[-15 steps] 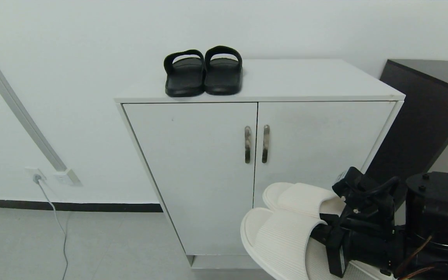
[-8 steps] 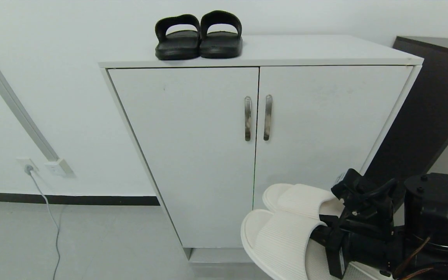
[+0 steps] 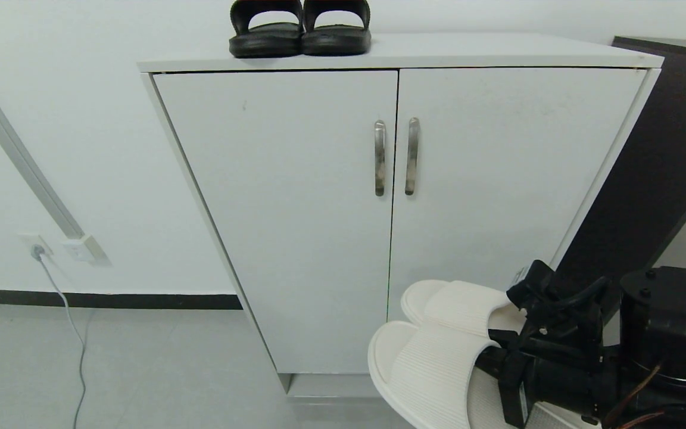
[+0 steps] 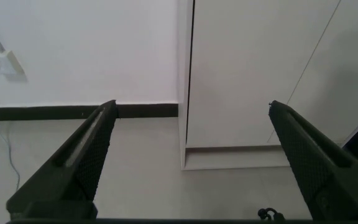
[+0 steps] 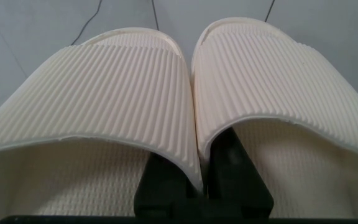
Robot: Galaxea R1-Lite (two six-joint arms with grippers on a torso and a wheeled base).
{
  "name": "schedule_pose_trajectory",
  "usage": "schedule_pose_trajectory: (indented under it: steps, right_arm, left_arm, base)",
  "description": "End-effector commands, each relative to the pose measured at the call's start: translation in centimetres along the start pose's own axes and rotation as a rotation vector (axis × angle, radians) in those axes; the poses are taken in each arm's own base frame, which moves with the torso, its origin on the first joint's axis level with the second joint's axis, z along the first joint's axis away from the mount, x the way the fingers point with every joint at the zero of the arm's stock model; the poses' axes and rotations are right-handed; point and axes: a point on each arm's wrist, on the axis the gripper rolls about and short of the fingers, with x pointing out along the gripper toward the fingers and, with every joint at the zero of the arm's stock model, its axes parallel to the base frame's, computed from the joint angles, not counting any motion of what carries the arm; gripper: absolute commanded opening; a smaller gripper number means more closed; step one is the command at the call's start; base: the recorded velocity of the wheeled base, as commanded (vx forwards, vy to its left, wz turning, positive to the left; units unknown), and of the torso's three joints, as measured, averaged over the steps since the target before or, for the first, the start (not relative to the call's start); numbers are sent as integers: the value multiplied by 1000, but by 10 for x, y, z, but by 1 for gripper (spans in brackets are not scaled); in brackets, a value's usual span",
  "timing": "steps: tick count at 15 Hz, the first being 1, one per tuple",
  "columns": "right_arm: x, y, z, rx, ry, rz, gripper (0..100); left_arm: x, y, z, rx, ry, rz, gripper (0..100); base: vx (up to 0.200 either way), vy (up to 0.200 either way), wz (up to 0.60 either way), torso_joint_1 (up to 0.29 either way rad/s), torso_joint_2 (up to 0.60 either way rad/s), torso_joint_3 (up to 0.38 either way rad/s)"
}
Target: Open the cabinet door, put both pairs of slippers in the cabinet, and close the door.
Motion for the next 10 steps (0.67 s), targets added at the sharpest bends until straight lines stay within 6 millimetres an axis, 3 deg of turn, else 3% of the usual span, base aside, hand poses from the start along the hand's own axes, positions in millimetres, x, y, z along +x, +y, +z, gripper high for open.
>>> schedule_pose_trajectory:
  steps: [1,10]
  right_arm:
    - [0,0,-2,0,7,3,0]
    - [0,0,-5,0,7,-2,0]
  left_arm:
    - [1,0,1,-2,13,0,100]
    - [0,0,2,50,-4,9,100]
  base:
    - [0,0,0,0,0,0]
    - [0,0,0,0,0,0]
